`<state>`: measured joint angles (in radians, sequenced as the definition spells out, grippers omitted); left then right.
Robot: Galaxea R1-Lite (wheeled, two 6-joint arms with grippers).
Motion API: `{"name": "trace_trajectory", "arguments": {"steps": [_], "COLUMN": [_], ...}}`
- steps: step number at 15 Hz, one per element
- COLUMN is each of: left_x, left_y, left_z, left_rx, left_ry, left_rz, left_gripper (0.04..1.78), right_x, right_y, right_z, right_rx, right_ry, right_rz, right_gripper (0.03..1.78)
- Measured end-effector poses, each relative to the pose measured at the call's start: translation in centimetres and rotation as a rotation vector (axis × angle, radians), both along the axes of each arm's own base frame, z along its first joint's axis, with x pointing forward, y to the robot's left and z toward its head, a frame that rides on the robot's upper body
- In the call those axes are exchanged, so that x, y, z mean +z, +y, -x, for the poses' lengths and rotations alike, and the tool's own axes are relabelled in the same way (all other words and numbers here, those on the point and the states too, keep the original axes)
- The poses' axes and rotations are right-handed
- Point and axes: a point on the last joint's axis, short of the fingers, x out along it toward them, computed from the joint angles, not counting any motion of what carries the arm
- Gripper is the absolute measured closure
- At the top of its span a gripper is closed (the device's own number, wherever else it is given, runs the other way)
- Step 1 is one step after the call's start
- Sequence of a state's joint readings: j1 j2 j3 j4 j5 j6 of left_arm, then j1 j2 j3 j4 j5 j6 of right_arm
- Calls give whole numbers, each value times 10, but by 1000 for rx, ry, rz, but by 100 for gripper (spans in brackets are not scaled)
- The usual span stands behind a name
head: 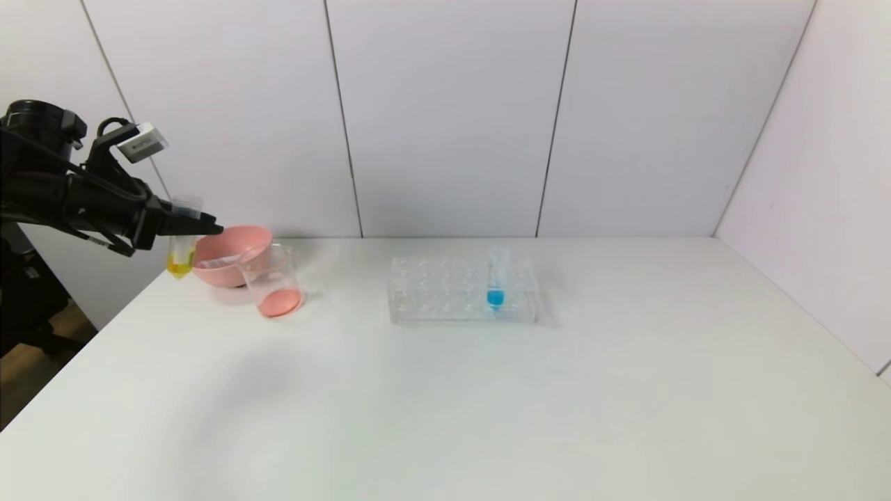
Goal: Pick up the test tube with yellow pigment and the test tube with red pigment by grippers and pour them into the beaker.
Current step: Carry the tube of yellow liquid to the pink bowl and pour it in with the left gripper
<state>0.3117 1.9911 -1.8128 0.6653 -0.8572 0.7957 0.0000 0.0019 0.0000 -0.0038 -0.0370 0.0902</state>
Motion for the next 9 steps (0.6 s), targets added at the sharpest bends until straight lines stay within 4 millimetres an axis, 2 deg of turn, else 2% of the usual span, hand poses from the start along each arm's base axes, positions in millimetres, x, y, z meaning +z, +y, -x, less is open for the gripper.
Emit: {"name": "trace_trajectory", "arguments": {"steps": [2, 6, 9], "left_x": [4, -13, -15], "left_y": [-4, -17, -29], "left_z": [-7, -26, -30], "left_rx": [-23, -65, -80], "left_ry": [35, 64, 61], "left_rz": [-17, -126, -248], "left_gripper": [131, 131, 131], "right_x": [0, 0, 0], "right_y": [0, 0, 0], "right_z": [0, 0, 0], "right_rx": [0, 0, 0], "right_ry": [0, 0, 0], "right_rz": [0, 0, 0], "right_gripper": [10, 10, 10]}}
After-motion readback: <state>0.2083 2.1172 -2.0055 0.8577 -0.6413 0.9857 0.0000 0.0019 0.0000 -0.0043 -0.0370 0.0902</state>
